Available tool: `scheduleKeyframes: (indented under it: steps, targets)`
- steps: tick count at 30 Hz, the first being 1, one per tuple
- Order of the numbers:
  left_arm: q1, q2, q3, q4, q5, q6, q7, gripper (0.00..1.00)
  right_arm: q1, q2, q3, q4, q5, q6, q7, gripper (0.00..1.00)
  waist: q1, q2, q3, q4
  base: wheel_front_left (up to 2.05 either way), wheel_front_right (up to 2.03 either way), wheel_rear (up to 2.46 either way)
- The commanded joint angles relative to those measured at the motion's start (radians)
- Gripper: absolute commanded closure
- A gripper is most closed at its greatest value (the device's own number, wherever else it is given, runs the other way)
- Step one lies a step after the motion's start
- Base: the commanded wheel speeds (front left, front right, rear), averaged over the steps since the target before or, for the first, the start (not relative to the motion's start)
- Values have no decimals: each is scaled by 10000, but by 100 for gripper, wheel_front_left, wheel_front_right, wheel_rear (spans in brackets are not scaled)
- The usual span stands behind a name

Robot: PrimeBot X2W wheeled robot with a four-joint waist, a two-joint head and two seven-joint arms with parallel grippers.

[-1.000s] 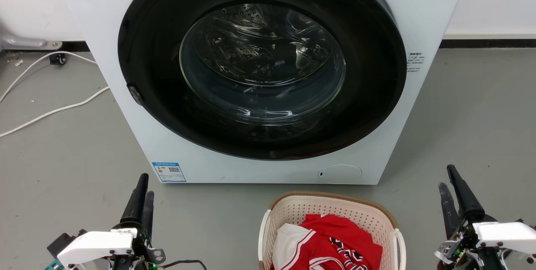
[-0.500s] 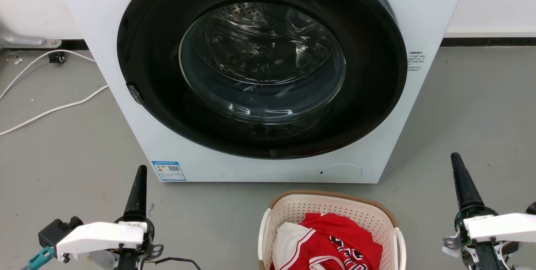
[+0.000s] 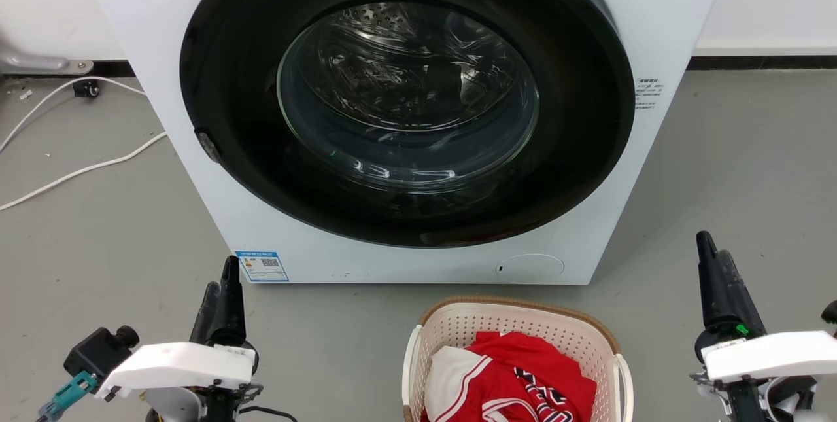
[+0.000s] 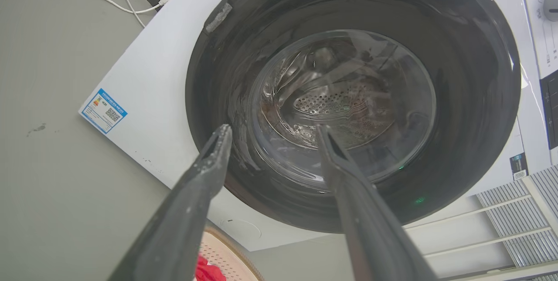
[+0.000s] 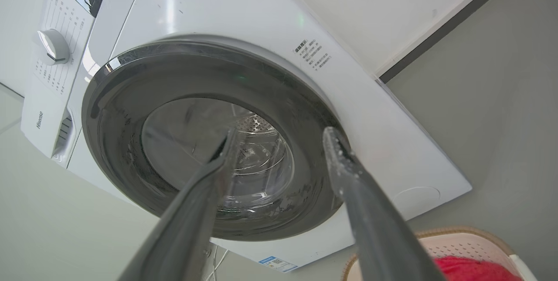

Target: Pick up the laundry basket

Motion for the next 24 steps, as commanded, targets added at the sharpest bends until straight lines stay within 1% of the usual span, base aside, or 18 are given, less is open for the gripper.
scheduleKeyframes:
  steps: [1, 5, 9, 12, 16, 24]
  targets:
    - [-51, 39, -55, -234, 414, 72, -106, 0, 8, -36, 9, -252, -426, 3, -105, 0, 0, 0, 0, -6, 0, 0, 0]
    - [-3, 41, -150, -347, 1097, 193, -245, 0, 71, -38, -2, -356, -1112, 3, -241, 0, 0, 0, 3, -18, 0, 0, 0]
    - [68, 42, -206, -470, 1769, 358, -382, 0, 207, -41, -463, -397, -1519, 3, -377, 0, 0, 0, 3, -87, 0, 0, 0]
    - [112, 43, -306, -516, 2321, 441, -481, 0, 249, -38, -134, -486, -2248, 3, -473, 0, 0, 0, 17, -132, 0, 0, 0]
    - [64, 45, -412, -592, 2971, 590, -608, 0, 153, -47, -424, -584, -2810, 2, -596, 0, 0, 0, 33, -133, 0, 0, 0]
    - [166, 47, -554, -764, 4051, 787, -840, 0, 368, -48, 8, -724, -4434, 2, -835, 0, 0, 0, 42, -60, 0, 0, 0]
